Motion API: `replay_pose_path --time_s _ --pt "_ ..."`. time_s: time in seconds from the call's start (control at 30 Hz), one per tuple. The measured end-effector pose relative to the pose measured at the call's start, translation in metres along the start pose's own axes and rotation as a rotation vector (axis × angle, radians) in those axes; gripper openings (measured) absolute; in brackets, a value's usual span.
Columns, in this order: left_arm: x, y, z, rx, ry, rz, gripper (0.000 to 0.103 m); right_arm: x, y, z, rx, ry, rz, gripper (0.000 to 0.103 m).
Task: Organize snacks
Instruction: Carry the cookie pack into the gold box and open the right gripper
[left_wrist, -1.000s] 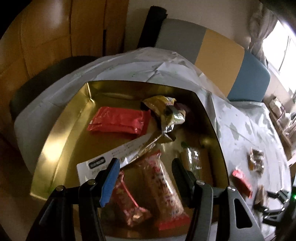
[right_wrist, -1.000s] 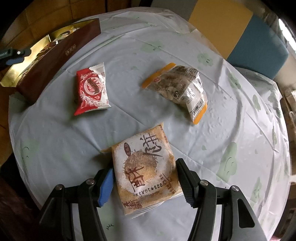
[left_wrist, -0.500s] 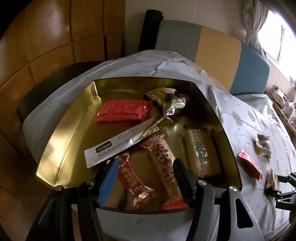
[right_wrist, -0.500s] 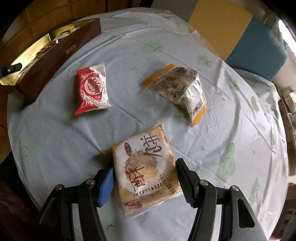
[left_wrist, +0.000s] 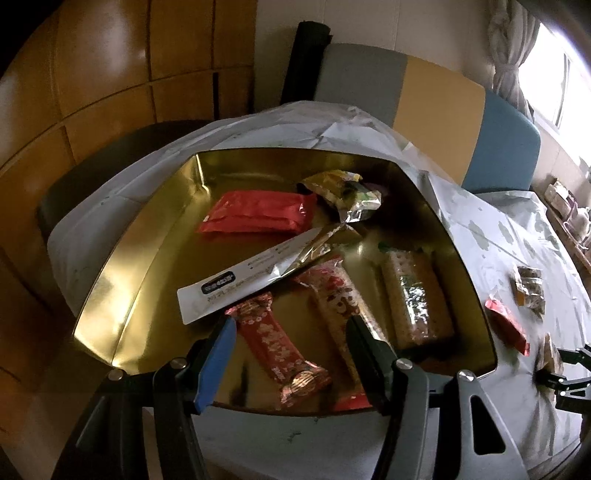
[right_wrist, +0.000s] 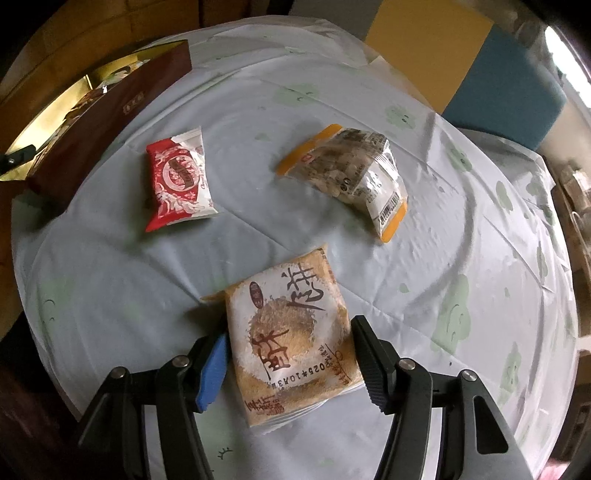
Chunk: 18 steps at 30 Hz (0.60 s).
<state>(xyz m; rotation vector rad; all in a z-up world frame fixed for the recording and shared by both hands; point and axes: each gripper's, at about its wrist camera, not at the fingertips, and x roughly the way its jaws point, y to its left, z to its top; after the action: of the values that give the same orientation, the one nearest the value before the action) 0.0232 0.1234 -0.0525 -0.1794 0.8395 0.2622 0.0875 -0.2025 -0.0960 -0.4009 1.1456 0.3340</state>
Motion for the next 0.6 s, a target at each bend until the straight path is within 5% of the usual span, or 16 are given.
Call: replay_pose_path --time_s 0.33,0.6 --pt "-0.007 0.006 0.001 -0.01 -0.046 -0.011 0.063 -0.009 0.001 0.002 0.068 0.003 -0.023 0.06" --pt "-0.011 0.016 0.004 -0.034 -0.059 -0.017 0.063 -0.048 -0.004 0.022 0.152 -0.092 0.025 0.06"
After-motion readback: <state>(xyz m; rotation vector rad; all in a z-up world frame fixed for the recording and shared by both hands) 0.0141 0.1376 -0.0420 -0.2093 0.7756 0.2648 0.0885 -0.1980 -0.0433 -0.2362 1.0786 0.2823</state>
